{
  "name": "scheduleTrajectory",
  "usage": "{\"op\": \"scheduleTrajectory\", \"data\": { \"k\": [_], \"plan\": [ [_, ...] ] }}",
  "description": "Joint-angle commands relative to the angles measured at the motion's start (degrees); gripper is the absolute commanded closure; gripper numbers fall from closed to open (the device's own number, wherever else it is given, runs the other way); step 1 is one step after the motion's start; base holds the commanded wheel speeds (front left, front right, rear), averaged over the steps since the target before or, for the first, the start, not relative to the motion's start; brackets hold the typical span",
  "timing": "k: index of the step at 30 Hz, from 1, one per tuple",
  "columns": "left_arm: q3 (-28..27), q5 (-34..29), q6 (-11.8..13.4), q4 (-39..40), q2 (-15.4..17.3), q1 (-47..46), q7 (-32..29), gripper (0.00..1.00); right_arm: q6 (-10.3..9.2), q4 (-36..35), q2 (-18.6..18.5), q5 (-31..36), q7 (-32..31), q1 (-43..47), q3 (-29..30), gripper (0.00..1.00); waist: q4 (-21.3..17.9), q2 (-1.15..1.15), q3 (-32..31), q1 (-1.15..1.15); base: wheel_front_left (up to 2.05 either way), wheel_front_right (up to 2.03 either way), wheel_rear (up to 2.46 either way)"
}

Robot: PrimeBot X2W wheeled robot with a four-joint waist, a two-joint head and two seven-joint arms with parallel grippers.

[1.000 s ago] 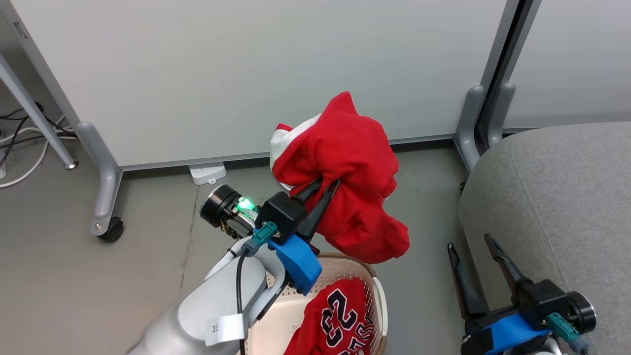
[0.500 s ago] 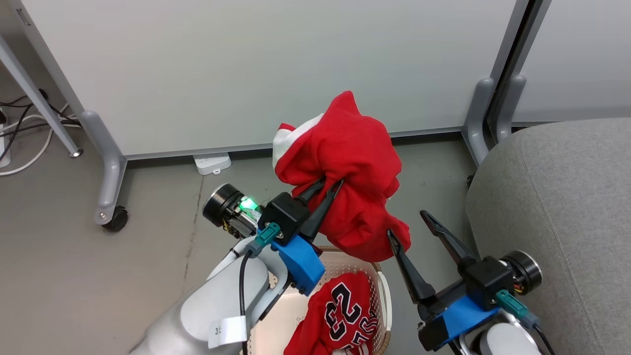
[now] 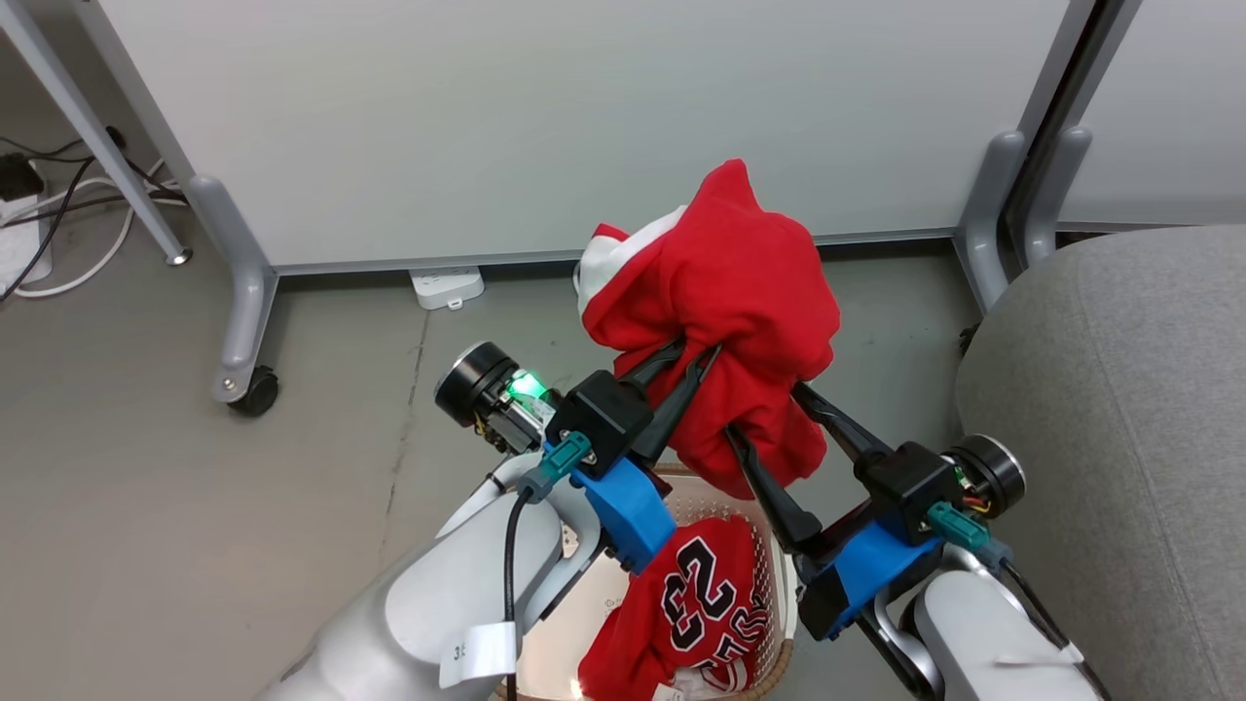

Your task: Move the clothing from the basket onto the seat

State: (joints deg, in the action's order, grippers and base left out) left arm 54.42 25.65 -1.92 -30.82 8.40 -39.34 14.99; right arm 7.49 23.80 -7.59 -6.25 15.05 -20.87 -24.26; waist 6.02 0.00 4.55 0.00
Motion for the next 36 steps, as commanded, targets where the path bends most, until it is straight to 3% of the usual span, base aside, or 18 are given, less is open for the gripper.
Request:
{"op": "scheduleTrajectory", "data": {
  "k": [1,11,12,13,14,36],
  "plan": [
    [0.0,-0.4,-0.2,0.2,-0.3,-1.2,0.3,1.0,0.01,1.3,0.0,-0.9,0.2,-1.6,-0.3,0.0,0.5,0.0,0.5,0.0,0.0,0.0,0.0],
    [-0.2,-1.2,-1.0,-0.1,-1.1,-2.0,0.3,1.0,0.01,6.7,0.2,-4.0,0.2,-7.2,-3.6,0.0,1.3,0.0,1.9,0.0,0.0,0.0,0.0],
    [-0.3,-1.3,-1.0,-0.2,-1.1,-2.0,0.3,1.0,0.01,7.0,0.2,-4.5,0.2,-7.5,-3.9,0.23,1.3,0.0,1.9,0.0,0.0,0.0,0.0],
    [-0.3,-1.3,-1.1,-0.3,-1.2,-2.1,0.3,1.0,0.01,7.3,0.2,-4.9,0.2,-7.9,-4.2,0.76,1.3,0.0,1.9,0.0,0.0,0.0,0.0],
    [-0.4,-1.3,-1.1,-0.4,-1.3,-2.0,0.3,1.0,0.01,7.5,0.2,-5.3,0.2,-8.1,-4.5,1.0,1.3,0.0,1.9,0.0,0.0,0.0,0.0],
    [-1.9,-2.6,-1.8,-1.4,-1.5,-1.2,0.3,1.0,0.01,6.4,-0.6,-6.7,0.2,-7.4,-5.7,1.0,1.0,0.0,1.9,0.0,0.0,0.0,0.0]
  ]
}}
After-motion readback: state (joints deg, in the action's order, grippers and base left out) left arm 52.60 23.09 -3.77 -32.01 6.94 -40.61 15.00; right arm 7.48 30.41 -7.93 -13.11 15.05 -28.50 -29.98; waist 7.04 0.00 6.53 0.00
